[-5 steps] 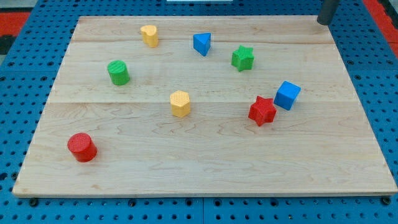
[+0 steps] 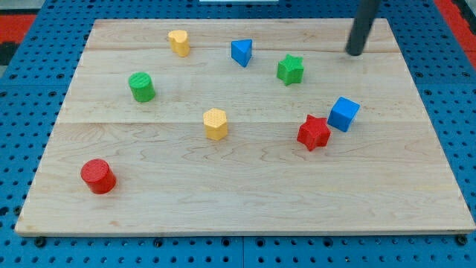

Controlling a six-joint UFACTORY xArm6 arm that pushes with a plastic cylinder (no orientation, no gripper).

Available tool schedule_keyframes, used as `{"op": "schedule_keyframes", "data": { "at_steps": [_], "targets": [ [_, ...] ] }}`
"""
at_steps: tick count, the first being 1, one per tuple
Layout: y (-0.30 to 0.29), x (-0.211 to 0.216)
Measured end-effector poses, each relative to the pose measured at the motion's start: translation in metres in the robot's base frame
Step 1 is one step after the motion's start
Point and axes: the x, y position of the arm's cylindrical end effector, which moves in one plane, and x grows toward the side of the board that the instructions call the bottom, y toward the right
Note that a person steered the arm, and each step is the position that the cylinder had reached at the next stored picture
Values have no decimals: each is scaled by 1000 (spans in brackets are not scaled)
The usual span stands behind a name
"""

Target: Move the red star to center

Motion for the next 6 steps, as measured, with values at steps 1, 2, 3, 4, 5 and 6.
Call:
{"op": "schedule_keyframes", "data": {
  "at_steps": [1, 2, 3, 4, 5, 6],
  "targets": [
    [44, 72],
    [115, 123],
    [64, 188],
    [-57, 184],
    [-90, 165],
    [-97, 187]
  ]
}}
